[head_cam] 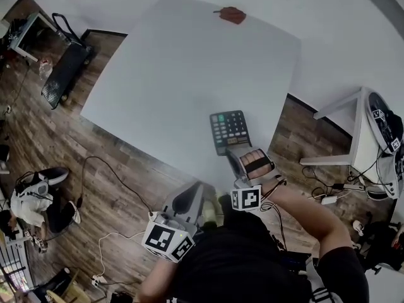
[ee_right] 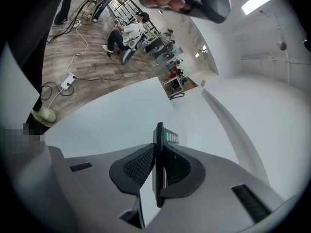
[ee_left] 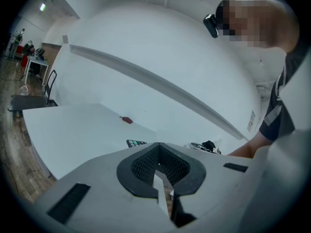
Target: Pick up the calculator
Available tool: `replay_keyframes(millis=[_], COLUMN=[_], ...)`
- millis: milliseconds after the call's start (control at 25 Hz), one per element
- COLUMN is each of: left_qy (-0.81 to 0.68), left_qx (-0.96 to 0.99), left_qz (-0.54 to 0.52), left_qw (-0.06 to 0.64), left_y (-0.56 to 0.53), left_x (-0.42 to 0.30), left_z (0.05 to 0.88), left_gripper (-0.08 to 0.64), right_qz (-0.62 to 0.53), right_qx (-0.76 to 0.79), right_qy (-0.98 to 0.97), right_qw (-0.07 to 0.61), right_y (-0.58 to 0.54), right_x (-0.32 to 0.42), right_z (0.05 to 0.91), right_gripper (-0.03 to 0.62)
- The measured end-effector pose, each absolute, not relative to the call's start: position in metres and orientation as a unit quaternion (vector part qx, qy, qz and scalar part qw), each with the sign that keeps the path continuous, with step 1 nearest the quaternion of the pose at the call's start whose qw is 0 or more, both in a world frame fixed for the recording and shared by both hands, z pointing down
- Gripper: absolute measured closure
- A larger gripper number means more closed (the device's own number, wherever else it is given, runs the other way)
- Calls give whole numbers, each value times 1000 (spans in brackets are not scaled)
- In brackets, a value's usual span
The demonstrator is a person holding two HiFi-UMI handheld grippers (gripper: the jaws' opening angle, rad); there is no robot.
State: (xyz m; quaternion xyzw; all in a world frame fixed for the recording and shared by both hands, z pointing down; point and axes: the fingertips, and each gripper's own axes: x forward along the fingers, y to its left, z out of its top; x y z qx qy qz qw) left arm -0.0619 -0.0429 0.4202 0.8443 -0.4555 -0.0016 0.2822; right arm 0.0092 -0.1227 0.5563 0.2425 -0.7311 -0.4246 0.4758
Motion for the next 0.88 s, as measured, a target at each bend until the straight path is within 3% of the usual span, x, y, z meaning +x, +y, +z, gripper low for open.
replay_keyframes(millis=[880], left_qy=[-441], left_qx=[873], left_qz=[-34], left_qw=[206], left_y=[-26], left_x=[-63], left_z=[364], left_gripper=[554], right_qz=[-459], right_qx=[288], right_qy=[-706], right_qw=[457], right_y=[-41], right_x=[-11], right_z=[399], right_gripper=[538])
